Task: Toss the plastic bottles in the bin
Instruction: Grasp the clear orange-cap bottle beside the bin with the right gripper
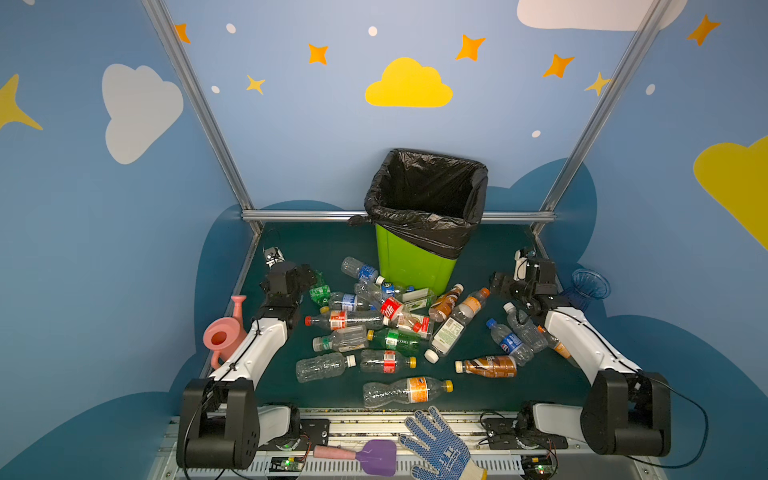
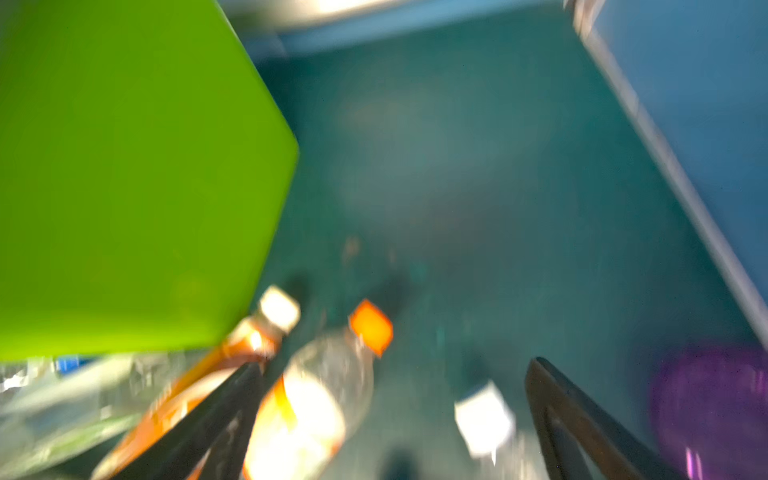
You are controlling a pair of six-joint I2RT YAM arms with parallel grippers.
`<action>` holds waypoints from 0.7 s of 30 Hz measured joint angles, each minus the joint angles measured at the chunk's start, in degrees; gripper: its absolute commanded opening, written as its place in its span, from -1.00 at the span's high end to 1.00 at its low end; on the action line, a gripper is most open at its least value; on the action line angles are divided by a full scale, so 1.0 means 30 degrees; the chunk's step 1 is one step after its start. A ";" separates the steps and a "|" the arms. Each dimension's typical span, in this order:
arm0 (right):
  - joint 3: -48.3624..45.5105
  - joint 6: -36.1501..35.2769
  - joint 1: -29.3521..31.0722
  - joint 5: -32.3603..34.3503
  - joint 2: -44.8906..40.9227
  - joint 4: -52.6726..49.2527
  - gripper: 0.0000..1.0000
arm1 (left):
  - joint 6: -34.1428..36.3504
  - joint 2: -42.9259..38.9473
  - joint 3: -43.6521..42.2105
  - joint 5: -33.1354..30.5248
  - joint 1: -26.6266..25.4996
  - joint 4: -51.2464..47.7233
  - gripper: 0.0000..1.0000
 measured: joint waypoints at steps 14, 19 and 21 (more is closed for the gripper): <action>0.2448 0.5457 0.0058 -0.3475 0.2433 -0.5734 -0.94 | -0.0474 -0.0787 0.0007 -0.0605 -0.1596 -0.2754 -1.00; 0.2448 0.6564 0.0160 -0.4714 0.4204 -0.5610 -0.88 | -0.0379 -0.0780 0.0073 -0.0831 -0.1836 -0.2951 -1.00; 0.2448 0.6856 0.0160 -0.5122 0.4656 -0.5370 -0.80 | -0.0379 -0.0780 0.0073 -0.0947 -0.1894 -0.3009 -1.00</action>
